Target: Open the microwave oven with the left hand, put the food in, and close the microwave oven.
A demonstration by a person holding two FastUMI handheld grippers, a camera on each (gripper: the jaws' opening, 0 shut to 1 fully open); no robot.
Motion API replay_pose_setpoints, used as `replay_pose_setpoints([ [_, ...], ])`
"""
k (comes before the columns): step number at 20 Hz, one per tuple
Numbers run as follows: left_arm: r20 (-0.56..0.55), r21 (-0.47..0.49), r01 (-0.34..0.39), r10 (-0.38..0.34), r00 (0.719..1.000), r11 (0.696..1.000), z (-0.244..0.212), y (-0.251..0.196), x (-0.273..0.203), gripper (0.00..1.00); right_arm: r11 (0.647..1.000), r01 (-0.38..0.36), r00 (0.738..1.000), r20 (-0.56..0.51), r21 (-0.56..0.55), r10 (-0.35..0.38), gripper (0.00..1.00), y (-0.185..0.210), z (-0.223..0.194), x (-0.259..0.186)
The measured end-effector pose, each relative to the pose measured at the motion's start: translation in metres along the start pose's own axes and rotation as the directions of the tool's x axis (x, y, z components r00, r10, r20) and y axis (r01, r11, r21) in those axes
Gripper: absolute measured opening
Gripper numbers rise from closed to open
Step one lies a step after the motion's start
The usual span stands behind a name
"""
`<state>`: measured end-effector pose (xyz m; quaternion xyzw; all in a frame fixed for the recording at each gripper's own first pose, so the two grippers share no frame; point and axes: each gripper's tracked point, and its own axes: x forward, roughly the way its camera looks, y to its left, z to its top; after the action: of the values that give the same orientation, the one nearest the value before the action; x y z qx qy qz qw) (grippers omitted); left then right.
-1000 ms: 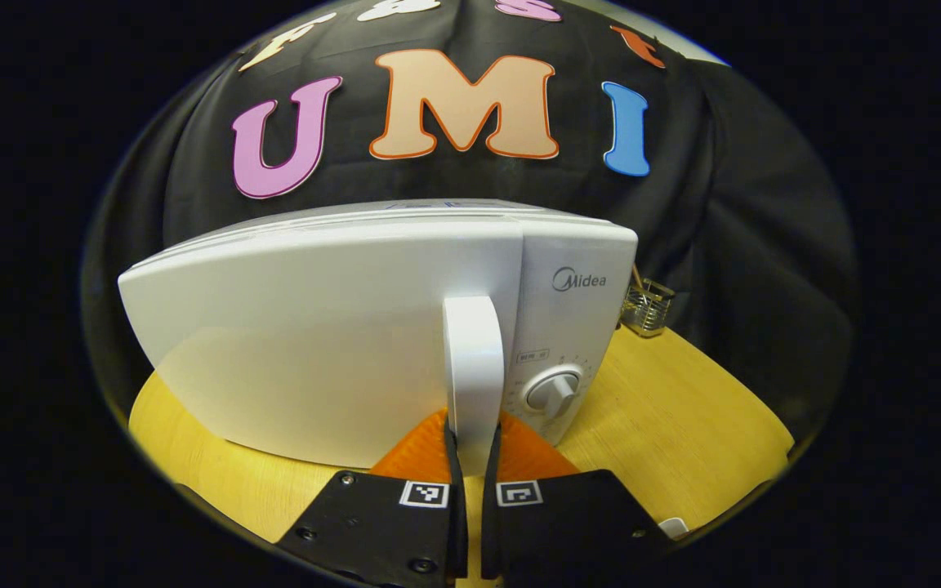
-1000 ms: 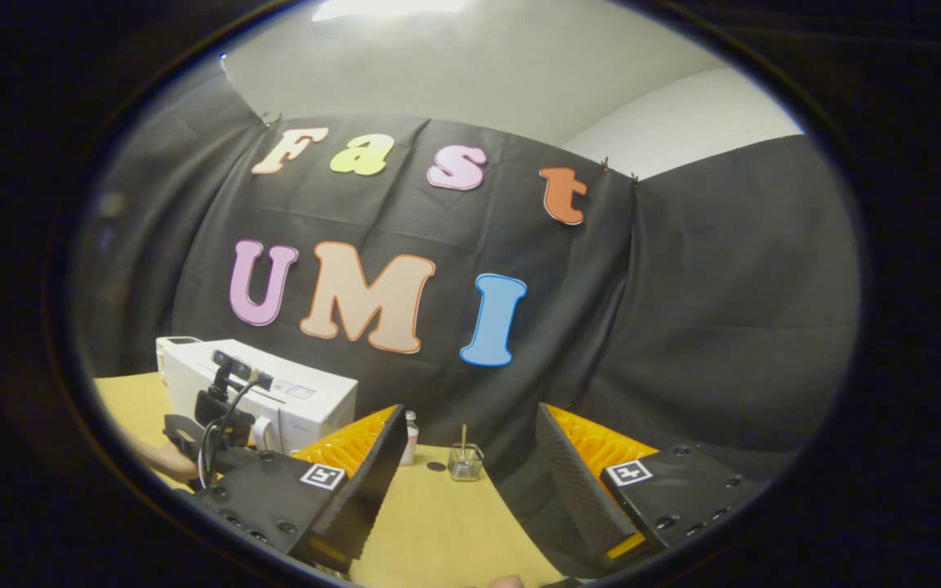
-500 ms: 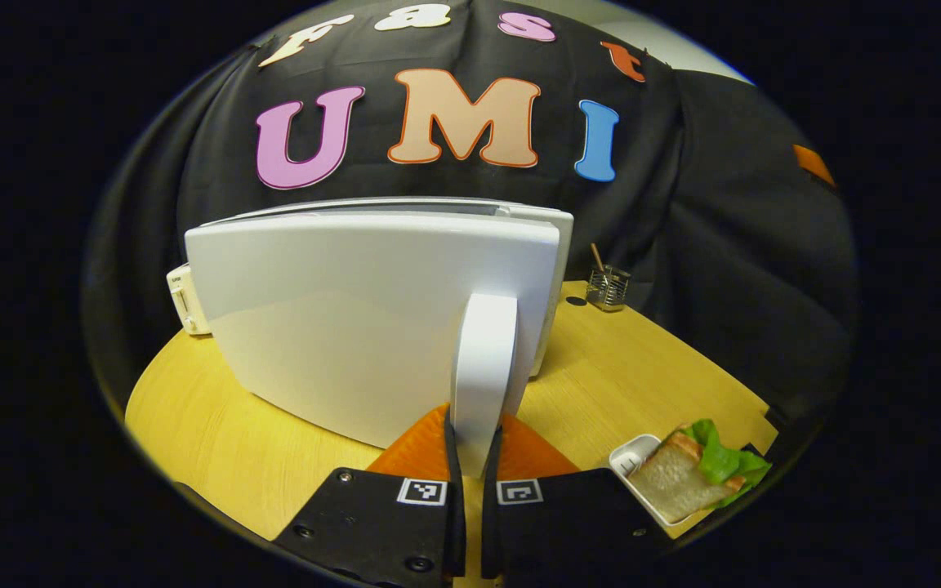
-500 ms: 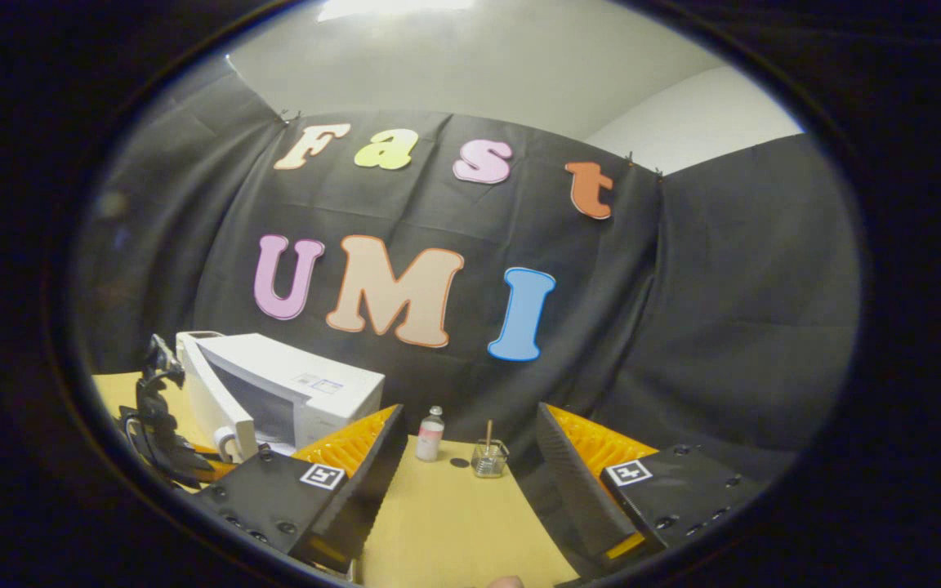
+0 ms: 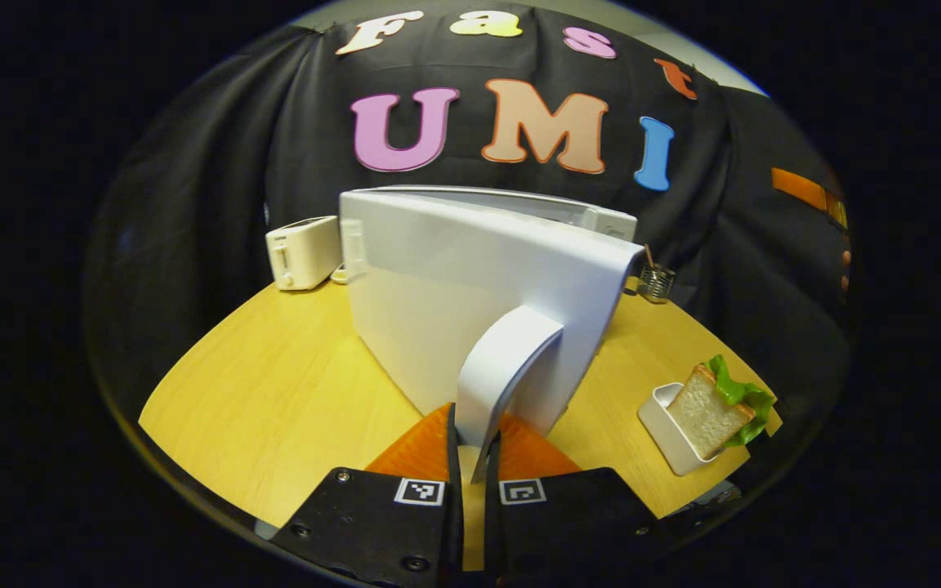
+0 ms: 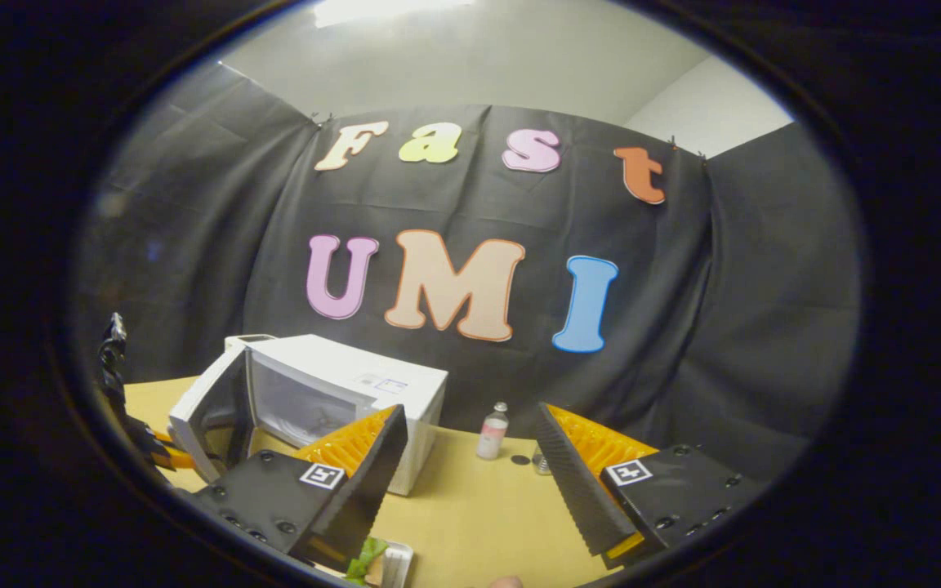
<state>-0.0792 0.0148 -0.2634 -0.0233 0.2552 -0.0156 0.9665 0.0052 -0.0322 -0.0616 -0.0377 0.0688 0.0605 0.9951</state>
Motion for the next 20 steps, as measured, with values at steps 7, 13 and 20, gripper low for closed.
replay_pose_setpoints([
  [7, -0.020, -0.109, -0.088, 0.086, 0.996, 0.990, -0.007, 0.091, -0.026, 0.10, 0.994, -0.092, 0.995, -0.018, 0.056, 0.093, 0.95, 0.054, -0.005, 0.014],
  [13, -0.032, -0.101, -0.042, 0.038, 0.999, 0.994, -0.006, 0.112, -0.029, 0.09, 0.993, -0.082, 0.996, -0.022, 0.086, 0.084, 0.95, 0.065, 0.001, 0.015],
  [20, -0.067, -0.088, -0.060, 0.054, 0.996, 0.994, -0.013, 0.115, -0.030, 0.99, 0.997, -0.017, 0.997, -0.069, 0.079, 0.023, 0.95, 0.059, -0.009, 0.000],
])
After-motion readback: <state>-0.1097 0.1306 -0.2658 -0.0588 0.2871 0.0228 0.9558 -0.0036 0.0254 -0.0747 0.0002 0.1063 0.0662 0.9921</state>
